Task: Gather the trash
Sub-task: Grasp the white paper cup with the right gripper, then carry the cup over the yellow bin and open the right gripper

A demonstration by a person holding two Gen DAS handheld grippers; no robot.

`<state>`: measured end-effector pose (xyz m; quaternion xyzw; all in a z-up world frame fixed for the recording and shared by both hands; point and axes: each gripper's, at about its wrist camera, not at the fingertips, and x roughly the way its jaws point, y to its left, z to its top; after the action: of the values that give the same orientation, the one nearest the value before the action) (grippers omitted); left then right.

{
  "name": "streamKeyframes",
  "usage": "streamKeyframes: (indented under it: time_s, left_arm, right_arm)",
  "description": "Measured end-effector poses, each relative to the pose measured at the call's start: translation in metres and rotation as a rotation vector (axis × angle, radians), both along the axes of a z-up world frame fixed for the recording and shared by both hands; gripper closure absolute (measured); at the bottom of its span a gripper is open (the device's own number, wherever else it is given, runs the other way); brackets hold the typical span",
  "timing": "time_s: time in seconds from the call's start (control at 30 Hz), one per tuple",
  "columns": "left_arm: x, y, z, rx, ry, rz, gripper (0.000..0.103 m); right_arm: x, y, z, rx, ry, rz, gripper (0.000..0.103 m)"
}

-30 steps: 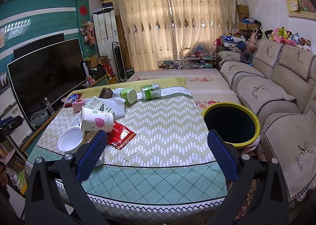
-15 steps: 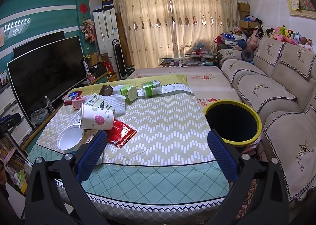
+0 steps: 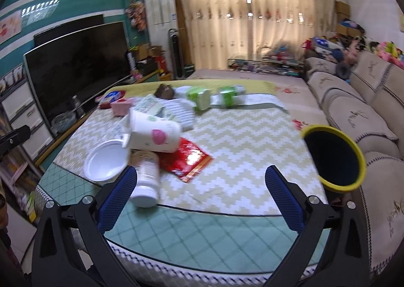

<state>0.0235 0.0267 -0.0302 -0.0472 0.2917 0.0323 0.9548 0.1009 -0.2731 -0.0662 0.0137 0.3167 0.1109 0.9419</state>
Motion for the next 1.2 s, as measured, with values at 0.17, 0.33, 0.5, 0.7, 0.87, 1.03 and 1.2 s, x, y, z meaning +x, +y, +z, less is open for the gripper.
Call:
streamKeyframes:
  time_s: [0.17,0.33,0.5,0.7,0.87,1.03,1.2]
  left_arm:
    - [0.006,0.008,-0.01,-0.008,0.018,0.012,0.004]
    - [0.013,0.017,-0.018,-0.024,0.032,0.022,0.004]
    - [0.016,0.022,-0.024,-0.03,0.04,0.024,0.004]
    - [0.018,0.03,-0.029,-0.041,0.045,0.029,0.004]
    - [0.022,0.031,-0.033,-0.048,0.049,0.026,0.004]
    - [0.023,0.027,-0.035,-0.048,0.054,0.011,0.004]
    - [0.022,0.022,-0.031,-0.045,0.039,-0.007,0.004]
  right_arm:
    - [0.018,0.028,0.004,-0.016,0.006,0.038,0.006]
    - [0.038,0.059,0.01,-0.067,-0.001,0.074,0.015]
    - [0.067,0.078,0.007,-0.12,0.017,0.063,0.036]
    - [0.089,0.08,-0.005,-0.156,0.07,0.037,0.061]
    - [0.089,0.073,-0.01,-0.151,0.066,0.024,0.089]
    - [0.085,0.056,-0.005,-0.078,0.055,0.024,0.098]
    - [0.08,0.032,0.007,-0.013,0.032,0.002,0.098]
